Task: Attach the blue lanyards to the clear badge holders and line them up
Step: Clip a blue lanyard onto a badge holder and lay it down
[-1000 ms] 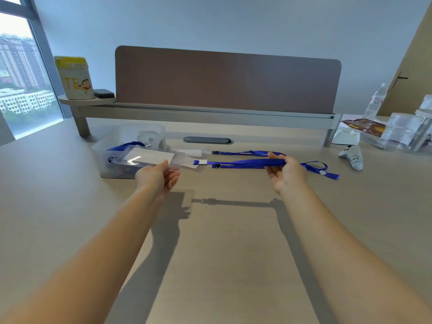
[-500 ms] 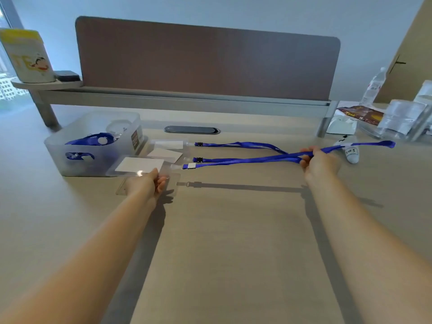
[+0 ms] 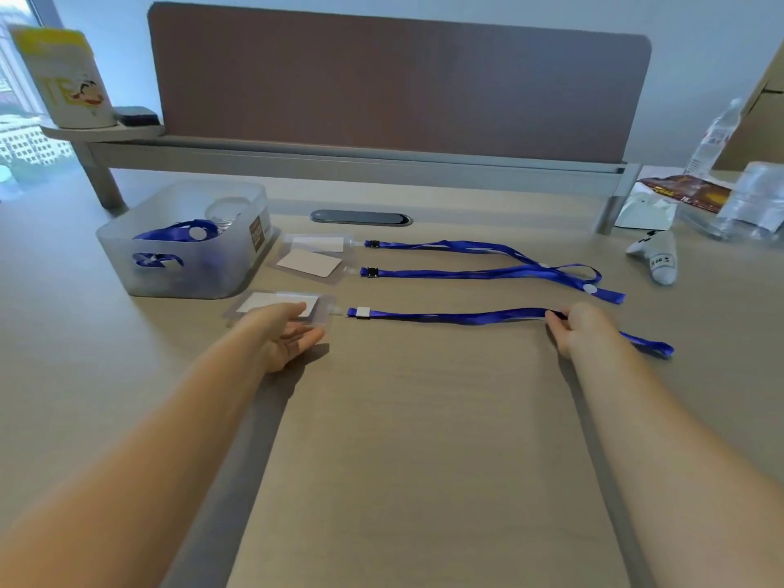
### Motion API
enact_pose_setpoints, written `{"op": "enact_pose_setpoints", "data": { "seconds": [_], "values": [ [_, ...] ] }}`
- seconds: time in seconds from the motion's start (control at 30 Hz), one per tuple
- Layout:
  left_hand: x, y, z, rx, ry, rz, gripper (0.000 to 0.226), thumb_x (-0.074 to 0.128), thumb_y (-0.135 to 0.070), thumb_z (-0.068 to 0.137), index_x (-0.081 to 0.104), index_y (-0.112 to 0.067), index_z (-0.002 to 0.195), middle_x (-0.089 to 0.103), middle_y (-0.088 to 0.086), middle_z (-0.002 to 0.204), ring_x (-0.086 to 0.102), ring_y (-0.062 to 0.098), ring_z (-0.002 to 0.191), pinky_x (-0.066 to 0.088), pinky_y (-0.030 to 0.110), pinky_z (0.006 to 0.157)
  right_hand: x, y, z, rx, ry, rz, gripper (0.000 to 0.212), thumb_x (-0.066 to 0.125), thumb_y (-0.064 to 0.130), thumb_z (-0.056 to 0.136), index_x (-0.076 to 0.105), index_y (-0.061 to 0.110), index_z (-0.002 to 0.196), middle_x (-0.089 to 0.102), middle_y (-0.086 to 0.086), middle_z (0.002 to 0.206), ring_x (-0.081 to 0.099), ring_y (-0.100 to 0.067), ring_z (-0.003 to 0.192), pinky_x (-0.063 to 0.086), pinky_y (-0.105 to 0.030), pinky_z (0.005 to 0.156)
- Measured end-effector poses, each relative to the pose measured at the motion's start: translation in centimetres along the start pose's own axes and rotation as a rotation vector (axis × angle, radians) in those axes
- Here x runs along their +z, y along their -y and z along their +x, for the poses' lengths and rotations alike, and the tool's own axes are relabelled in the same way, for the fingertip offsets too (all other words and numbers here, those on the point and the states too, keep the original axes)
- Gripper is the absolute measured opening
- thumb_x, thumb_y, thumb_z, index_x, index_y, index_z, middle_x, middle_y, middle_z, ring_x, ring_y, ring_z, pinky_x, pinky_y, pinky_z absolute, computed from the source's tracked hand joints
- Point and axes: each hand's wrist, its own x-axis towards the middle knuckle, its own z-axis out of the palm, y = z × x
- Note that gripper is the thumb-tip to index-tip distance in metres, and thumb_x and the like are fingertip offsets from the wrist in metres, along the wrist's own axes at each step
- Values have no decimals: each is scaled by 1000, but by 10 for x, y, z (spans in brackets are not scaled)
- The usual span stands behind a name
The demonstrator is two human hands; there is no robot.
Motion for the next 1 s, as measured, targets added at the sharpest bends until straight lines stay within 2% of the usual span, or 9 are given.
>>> {"op": "enact_pose_setpoints", "data": {
  "seconds": [0.1,0.17,0.23,0.33,0.43,0.5,0.63,0.8,1.0],
  "values": [
    [-15,-2,-10,54,43,177,22,50,-17,91,47,-2,107,54,19,78,59,25,63,52,18,35,1,-6,1,47,-37,110,36,38,12,96,47,0,128,49,-3,76,52,-14,71,52,-17,66],
    [-23,-3,-9,121,23,379,25,49,-19,91,50,3,102,54,14,68,58,20,49,46,16,31,6,-7,-5,52,-114,31,36,44,8,90,50,2,125,44,-2,68,53,-17,71,55,-22,73],
    [-27,-6,-4,269,-29,567,25,48,-18,91,55,5,100,59,13,70,56,20,54,50,21,41,16,-4,-17,-31,-124,-105,29,43,7,90,54,2,116,46,-4,69,50,-21,73,47,-30,78],
    [-19,-13,12,620,-133,871,16,45,-14,91,58,-6,88,63,17,89,58,27,78,51,34,71,39,-2,-26,-284,-39,-257,27,40,5,92,57,2,113,58,-10,95,50,-21,85,39,-31,74],
    [-5,-20,35,780,-141,1111,26,42,-16,93,54,-6,113,60,15,112,56,28,100,46,37,86,61,3,-23,-462,13,-472,34,38,7,94,52,3,125,57,-12,129,53,-27,115,41,-33,88],
    [6,-25,55,799,-111,1289,35,40,-20,94,45,-7,126,52,14,131,50,30,115,43,39,96,74,5,-9,-506,59,-615,40,35,7,94,47,4,131,50,-12,138,47,-28,124,40,-36,98],
    [23,-34,84,813,-51,1570,41,31,-29,95,39,-11,131,39,10,142,38,27,127,33,42,104,92,7,21,-584,87,-891,28,35,14,93,53,2,111,51,-15,131,52,-32,110,45,-43,88],
    [22,-36,99,676,-9,1677,43,22,-39,95,44,-18,126,47,8,135,41,29,123,28,48,106,100,8,36,-603,163,-1166,43,27,36,97,52,11,122,48,-10,138,38,-33,130,37,-45,99],
    [20,-32,89,618,-94,1747,45,20,-43,94,42,-24,129,41,10,140,31,35,129,25,51,104,101,8,28,-640,69,-1263,47,28,41,95,62,11,108,59,-13,116,48,-34,116,30,-49,105]
  ]
}}
